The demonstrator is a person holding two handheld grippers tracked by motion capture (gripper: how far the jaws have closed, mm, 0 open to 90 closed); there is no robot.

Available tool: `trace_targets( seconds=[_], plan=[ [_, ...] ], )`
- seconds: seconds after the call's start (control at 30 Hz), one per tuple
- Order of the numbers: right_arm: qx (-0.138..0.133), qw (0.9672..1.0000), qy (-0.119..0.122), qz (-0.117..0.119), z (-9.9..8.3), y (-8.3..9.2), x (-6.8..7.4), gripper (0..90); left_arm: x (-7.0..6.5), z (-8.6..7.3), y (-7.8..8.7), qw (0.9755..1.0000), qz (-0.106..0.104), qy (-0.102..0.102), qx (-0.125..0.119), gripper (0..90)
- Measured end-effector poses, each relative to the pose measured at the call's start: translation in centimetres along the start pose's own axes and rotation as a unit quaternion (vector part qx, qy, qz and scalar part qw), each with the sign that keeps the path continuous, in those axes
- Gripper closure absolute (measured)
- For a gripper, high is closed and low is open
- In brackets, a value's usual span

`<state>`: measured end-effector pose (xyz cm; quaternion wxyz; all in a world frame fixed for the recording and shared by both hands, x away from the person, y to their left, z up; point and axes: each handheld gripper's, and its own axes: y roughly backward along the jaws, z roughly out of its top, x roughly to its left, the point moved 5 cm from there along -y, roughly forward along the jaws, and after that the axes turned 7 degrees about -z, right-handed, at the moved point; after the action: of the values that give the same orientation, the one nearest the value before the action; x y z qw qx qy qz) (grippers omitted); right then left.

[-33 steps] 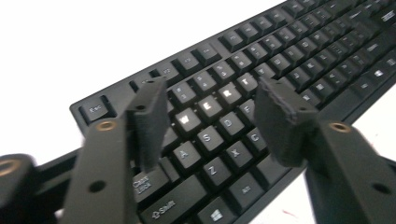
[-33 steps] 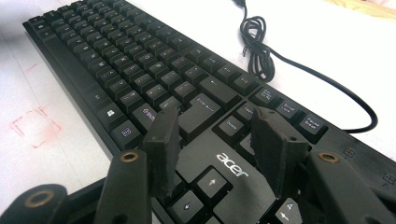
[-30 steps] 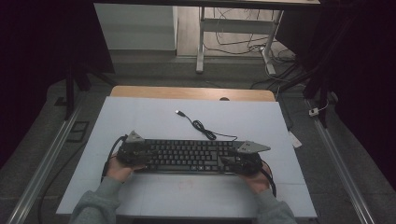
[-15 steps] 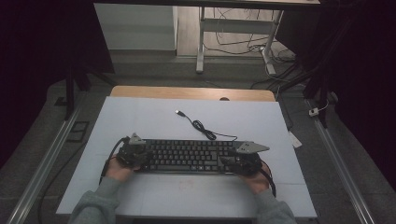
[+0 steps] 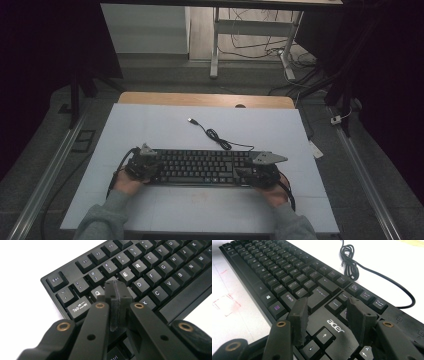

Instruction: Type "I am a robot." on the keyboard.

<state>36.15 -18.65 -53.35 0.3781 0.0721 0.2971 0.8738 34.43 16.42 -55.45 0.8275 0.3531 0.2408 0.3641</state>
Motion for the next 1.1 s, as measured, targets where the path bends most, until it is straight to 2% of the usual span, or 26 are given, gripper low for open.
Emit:
trace_targets(
  seconds=[0.4,0.5,0.63,0.7,0.77,0.83,0.9,1.1],
  plan=[
    [0.000,1.0000,0.000,0.000,0.0,0.0,0.0,51.9,-0.1,-0.1,-0.3,0.9999,0.009,-0.002,0.006,88.9],
    [-0.001,1.0000,0.000,-0.001,0.0,0.0,0.0,52.0,-0.3,0.2,0.1,0.9999,0.004,-0.003,-0.010,88.9],
    [-0.005,1.0000,-0.002,0.002,0.1,0.0,0.0,52.0,-0.5,0.8,1.2,0.9988,-0.003,0.001,-0.049,88.6],
    [-0.005,1.0000,-0.003,0.002,0.1,0.0,0.0,51.9,-0.5,1.0,1.5,0.9977,-0.012,0.002,-0.067,83.8],
    [-0.004,1.0000,-0.004,0.002,0.0,0.0,0.0,51.9,-0.5,1.1,1.7,0.9970,-0.011,0.004,-0.076,74.1],
    [-0.005,1.0000,-0.003,0.003,0.0,0.0,0.0,51.9,-0.5,1.2,1.8,0.9963,-0.010,0.014,-0.085,61.7],
    [-0.006,1.0000,-0.002,0.003,0.0,0.0,0.0,51.8,-0.5,1.3,2.0,0.9956,-0.014,0.020,-0.090,54.6],
    [-0.004,1.0000,0.000,0.004,0.0,-0.1,0.0,51.7,-0.6,1.5,2.1,0.9951,-0.022,0.018,-0.095,45.1]
  ],
)
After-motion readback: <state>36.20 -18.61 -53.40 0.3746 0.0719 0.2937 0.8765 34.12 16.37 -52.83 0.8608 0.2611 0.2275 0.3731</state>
